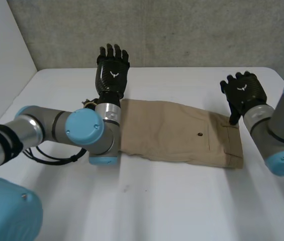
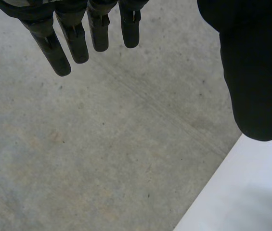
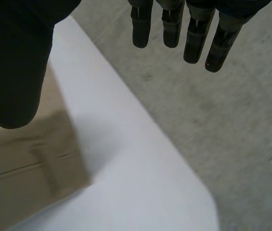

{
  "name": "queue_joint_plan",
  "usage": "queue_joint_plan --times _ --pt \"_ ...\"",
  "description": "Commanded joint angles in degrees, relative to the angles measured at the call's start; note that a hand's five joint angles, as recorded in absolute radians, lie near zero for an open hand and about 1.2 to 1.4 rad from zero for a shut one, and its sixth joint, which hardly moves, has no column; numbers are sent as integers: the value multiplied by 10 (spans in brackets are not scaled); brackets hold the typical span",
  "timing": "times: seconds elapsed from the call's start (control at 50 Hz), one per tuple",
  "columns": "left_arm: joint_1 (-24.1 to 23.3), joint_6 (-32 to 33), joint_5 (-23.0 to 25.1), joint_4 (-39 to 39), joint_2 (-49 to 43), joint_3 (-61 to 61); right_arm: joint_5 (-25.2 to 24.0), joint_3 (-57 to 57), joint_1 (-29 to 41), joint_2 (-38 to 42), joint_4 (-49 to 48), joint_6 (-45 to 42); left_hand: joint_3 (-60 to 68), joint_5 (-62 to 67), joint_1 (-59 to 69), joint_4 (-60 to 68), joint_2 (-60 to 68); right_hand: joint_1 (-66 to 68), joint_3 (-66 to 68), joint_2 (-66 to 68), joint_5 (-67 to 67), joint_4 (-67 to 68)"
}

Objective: Fold the shorts.

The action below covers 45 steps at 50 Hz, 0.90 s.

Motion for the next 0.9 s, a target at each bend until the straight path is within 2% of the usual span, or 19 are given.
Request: queue_joint_plan --times 0.02,0.1,0.18,0.26,0.4,0.46,0.52,0.56,0.62,0.78,0.86,0.9 --pt "-1 -11 -2 -2 94 -121 -8 70 -3 -34 140 52 -24 -27 -21 -19 -17 -7 -13 -18 -30 -25" --pt "-2 -33 -1 -3 133 -177 -12 105 -4 -34 150 58 -24 -27 -21 -19 -17 39 33 27 16 21" --pt "-4 -54 -1 -3 157 -212 -23 126 -5 -26 106 61 -24 -27 -21 -19 -17 195 189 184 172 177" --pt "-3 -58 0 -4 169 -231 -26 135 -23 -14 63 60 -24 -27 -21 -19 -17 683 677 672 660 665" --pt "-1 -60 -1 -7 199 -253 -19 127 -55 -21 42 29 -24 -27 -21 -19 -17 684 678 673 661 666" --pt "2 -61 -1 -7 219 -263 -14 126 -74 -38 44 -22 -24 -27 -21 -19 -17 684 678 673 661 666" --pt "4 -62 -1 -8 242 -275 -2 120 -95 -52 54 -111 -24 -27 -21 -19 -17 684 678 673 661 666" --pt "7 -66 -1 -9 253 -283 6 113 -99 -56 49 -172 -24 -27 -21 -19 -17 684 678 673 661 666" --pt "16 -80 -1 -11 276 -296 16 95 -91 -62 42 -215 -24 -27 -21 -19 -17 684 678 673 661 666" --pt "28 -129 -2 -40 311 -301 -10 4 66 -56 26 -221 -24 -27 -21 -19 -17 684 678 673 661 666" --pt "34 -173 -1 -63 328 -300 -64 -13 134 -23 16 -226 -24 -27 -21 -19 -17 684 678 673 661 666" --pt "35 -208 0 -80 332 -295 -115 -16 185 3 9 -228 -24 -27 -21 -19 -17 684 678 673 661 666"
